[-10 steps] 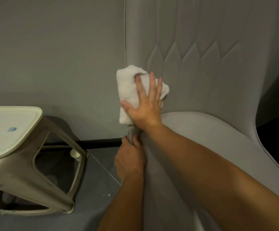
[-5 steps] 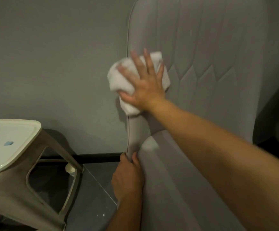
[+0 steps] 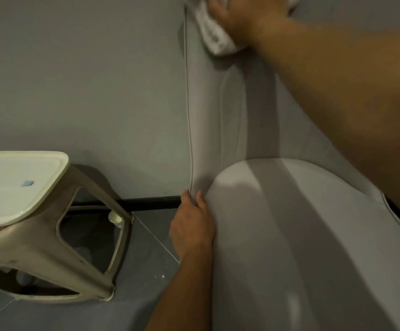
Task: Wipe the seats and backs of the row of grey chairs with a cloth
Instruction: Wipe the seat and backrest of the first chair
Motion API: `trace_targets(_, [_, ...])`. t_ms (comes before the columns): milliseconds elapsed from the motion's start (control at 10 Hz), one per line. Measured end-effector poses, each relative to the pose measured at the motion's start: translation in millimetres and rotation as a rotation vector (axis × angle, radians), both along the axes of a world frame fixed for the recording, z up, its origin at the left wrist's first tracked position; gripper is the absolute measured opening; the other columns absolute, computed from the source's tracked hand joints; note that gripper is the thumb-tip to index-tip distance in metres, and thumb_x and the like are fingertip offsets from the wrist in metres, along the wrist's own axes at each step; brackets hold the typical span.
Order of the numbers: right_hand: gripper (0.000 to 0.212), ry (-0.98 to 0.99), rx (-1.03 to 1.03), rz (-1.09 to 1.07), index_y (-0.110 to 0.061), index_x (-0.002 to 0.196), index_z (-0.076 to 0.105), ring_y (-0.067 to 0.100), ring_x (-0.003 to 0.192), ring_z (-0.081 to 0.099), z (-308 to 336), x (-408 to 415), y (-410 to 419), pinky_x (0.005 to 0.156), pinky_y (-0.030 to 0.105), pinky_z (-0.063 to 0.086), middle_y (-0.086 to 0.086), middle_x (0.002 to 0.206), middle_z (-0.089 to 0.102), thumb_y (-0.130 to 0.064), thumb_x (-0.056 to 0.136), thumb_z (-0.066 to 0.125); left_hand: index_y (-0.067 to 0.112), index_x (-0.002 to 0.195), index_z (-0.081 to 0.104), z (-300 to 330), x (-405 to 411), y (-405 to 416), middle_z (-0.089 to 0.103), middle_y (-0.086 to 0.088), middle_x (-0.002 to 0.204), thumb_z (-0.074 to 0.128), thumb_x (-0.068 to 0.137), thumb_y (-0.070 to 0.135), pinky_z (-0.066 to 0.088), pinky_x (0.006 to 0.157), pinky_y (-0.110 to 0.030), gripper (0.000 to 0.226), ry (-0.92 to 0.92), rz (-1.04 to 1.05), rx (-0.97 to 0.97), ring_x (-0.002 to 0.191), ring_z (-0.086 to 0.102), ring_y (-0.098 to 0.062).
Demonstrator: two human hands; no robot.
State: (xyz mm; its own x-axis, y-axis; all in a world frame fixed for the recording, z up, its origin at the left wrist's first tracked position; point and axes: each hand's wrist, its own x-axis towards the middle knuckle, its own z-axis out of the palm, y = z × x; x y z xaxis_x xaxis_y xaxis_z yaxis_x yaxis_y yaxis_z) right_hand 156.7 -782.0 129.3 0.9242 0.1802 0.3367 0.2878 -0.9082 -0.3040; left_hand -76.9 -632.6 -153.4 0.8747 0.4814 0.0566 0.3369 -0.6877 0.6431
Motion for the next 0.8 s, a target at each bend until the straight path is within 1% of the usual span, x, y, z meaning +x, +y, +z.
trace_targets(100, [0.054, 0.135, 0.089, -0.024, 0.006, 0.11, 0.068, 0.061, 0.112, 0.054, -6, 6, -34, 0.097, 0.073, 0.039, 0.041, 0.123, 0.057, -0.038, 0.081, 0.058, 0.027, 0.139, 0.041, 0, -1, 0, 0.068, -0.006, 0.112, 0.021, 0.1, 0.06, 0.041, 0.07, -0.037, 0.055, 0.0, -0.007, 0.011, 0.097, 0.064, -0.029])
trace_targets(200, [0.044, 0.088, 0.207, -0.132, -0.01, 0.069, 0.069, 0.046, 0.096, 0.06, 9, 0, -59, 0.096, 0.055, 0.046, 0.017, 0.089, 0.072, -0.049, 0.084, 0.055, 0.027, 0.139, 0.041, 0, -1, -1, 0.067, -0.008, 0.114, 0.021, 0.1, 0.058, 0.041, 0.072, -0.038, 0.054, 0.01, -0.006, 0.019, 0.098, 0.063, -0.032])
trace_targets(300, [0.061, -0.568, 0.028, -0.494, -0.032, 0.141, 0.057, 0.031, 0.141, 0.042, 11, 0, -66, 0.118, 0.057, 0.016, 0.003, 0.148, 0.054, -0.064, 0.096, 0.03, 0.027, 0.138, 0.041, -5, 1, 0, 0.067, -0.009, 0.115, 0.021, 0.098, 0.06, 0.044, 0.075, -0.04, 0.056, 0.017, 0.007, 0.031, 0.1, 0.063, -0.033])
trace_targets(400, [0.07, -0.592, 0.136, -0.638, -0.046, 0.153, 0.037, 0.033, 0.155, 0.013, 13, -18, -25, 0.118, 0.063, 0.005, 0.0, 0.167, 0.025, -0.07, 0.09, 0.019, 0.028, 0.139, 0.041, -4, 4, -1, 0.067, -0.007, 0.117, 0.019, 0.097, 0.061, 0.042, 0.075, -0.039, 0.057, 0.018, 0.0, 0.036, 0.101, 0.063, -0.032])
trace_targets(500, [0.082, -0.553, 0.147, -0.556, -0.047, 0.155, 0.032, 0.039, 0.155, 0.003, -6, -29, 25, 0.116, 0.069, 0.004, 0.002, 0.169, 0.017, -0.081, 0.081, 0.023, 0.029, 0.14, 0.04, -3, 3, -2, 0.066, -0.006, 0.12, 0.018, 0.097, 0.062, 0.042, 0.076, -0.039, 0.058, 0.039, 0.004, 0.031, 0.103, 0.063, -0.032])
trace_targets(600, [0.096, -0.611, 0.029, -0.266, -0.043, 0.158, 0.027, 0.043, 0.154, 0.0, -28, -38, 49, 0.111, 0.077, 0.004, 0.005, 0.17, 0.014, -0.089, 0.075, 0.037, 0.031, 0.138, 0.041, -4, 4, 1, 0.068, -0.007, 0.116, 0.017, 0.095, 0.063, 0.041, 0.074, -0.038, 0.058, 0.04, 0.014, 0.018, 0.101, 0.063, -0.032])
trace_targets(700, [0.092, -0.63, -0.066, -0.157, -0.043, 0.158, 0.028, 0.045, 0.154, 0.001, -29, -36, 41, 0.109, 0.081, 0.004, 0.007, 0.169, 0.015, -0.085, 0.077, 0.044, 0.03, 0.131, 0.045, -3, 4, 0, 0.069, -0.007, 0.11, 0.019, 0.096, 0.063, 0.037, 0.069, -0.038, 0.055, 0.036, 0.013, 0.036, 0.097, 0.064, -0.033])
trace_targets(800, [0.083, -0.682, -0.323, -0.072, -0.043, 0.158, 0.026, 0.046, 0.153, 0.008, -14, -31, 10, 0.107, 0.082, 0.006, 0.006, 0.169, 0.018, -0.079, 0.085, 0.038, 0.029, 0.12, 0.048, -1, 1, 1, 0.069, -0.008, 0.101, 0.018, 0.096, 0.063, 0.035, 0.066, -0.038, 0.051, 0.034, 0.01, 0.035, 0.091, 0.064, -0.034])
